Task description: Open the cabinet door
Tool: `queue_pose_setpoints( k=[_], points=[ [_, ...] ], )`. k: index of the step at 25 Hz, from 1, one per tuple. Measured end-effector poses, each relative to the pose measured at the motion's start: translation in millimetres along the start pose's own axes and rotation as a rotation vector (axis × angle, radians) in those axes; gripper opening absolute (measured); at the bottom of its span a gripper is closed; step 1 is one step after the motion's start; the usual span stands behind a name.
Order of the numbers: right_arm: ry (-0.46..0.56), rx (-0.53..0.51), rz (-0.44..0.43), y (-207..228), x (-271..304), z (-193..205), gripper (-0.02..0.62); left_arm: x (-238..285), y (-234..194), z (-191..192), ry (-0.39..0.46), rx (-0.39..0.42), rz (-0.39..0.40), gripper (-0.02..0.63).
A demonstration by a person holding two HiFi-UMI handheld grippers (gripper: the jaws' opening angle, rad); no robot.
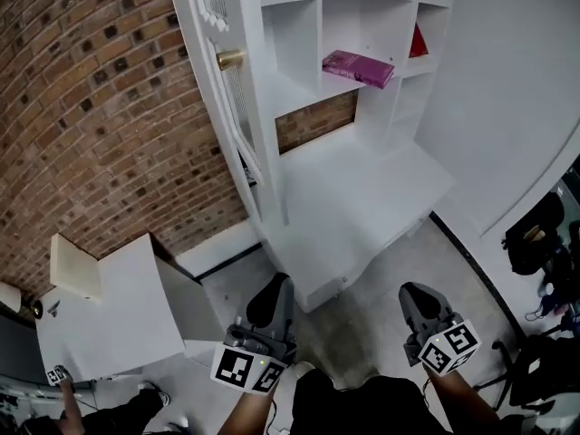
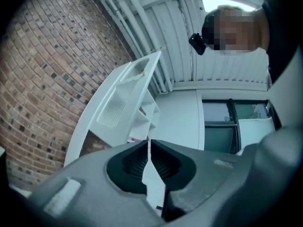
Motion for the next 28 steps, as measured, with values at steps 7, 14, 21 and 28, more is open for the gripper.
queue_pose_setpoints(
  k=[7,14,21,28],
  points=[
    [0.039,-0.034,-0.015,26,-61,0,0.002,-34,96,79,-0.13,-0.036,-0.045,0.018],
    [0.093,-0.062,-0.01,70,-131,7,0.002,-50,195,125,-0.196,-0.017,-0.147,0.018],
    [0.106,-0.185,-0.04,90,-182,11,0.002,-52,265,129,-0.178,0.036,-0.215,0.018],
    [0.08,-0.155,-0.082,102,-203,20,0.0,-57,297,135,-0.177,0.044,-0.282,0.018]
  ],
)
Point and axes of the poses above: the fingertips, and each gripper's own axes: x forward along the fingers, y to its right, z out of its underside, the point moved 10 cm from there along -x, backward along the fingers, and after that the axes turned 4 degrees about x, right-handed, at the moved point
